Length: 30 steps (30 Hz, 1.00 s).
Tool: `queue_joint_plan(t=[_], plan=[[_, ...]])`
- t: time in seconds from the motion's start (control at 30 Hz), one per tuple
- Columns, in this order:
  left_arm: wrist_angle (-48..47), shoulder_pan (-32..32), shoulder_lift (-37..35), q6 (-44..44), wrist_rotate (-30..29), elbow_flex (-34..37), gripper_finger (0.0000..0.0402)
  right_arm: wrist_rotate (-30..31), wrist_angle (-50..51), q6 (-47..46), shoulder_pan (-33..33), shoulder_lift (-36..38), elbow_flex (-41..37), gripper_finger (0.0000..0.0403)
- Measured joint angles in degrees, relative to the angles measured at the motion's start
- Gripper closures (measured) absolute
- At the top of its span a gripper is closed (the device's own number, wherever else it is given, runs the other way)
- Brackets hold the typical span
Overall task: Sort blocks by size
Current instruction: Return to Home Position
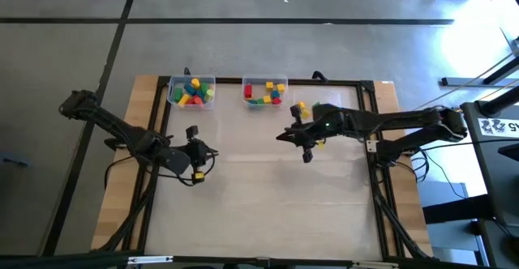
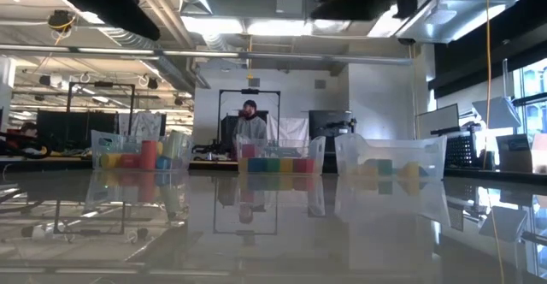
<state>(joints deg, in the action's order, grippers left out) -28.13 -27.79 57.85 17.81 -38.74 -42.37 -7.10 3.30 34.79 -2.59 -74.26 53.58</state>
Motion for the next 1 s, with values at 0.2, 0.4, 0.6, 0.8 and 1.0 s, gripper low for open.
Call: queue_joint_plan(t=[0.2,0.4,0.6,0.8,1.0], plan=[[-1.2,1.4,-4.5,-1.7,0.0,0.1,0.0397,0.0,1.3,0.4,0.0,4.5,0.0,0.0391],[3.2,2.5,-11.1,-4.7,2.2,5.5,0.0398,0.0,1.1,0.4,0.0,7.8,-2.1,0.0398],[10.4,3.2,-20.0,-6.4,6.6,14.0,0.0397,1.1,0.1,-1.7,0.0,12.3,-8.0,0.0394],[12.0,3.3,-28.7,-6.0,7.0,19.2,0.0397,1.5,-3.7,-4.2,0.0,17.5,-14.2,0.0395],[14.0,3.3,-35.6,-5.8,7.0,22.8,0.0397,1.6,-9.8,-5.2,0.0,23.0,-20.6,0.0394]])
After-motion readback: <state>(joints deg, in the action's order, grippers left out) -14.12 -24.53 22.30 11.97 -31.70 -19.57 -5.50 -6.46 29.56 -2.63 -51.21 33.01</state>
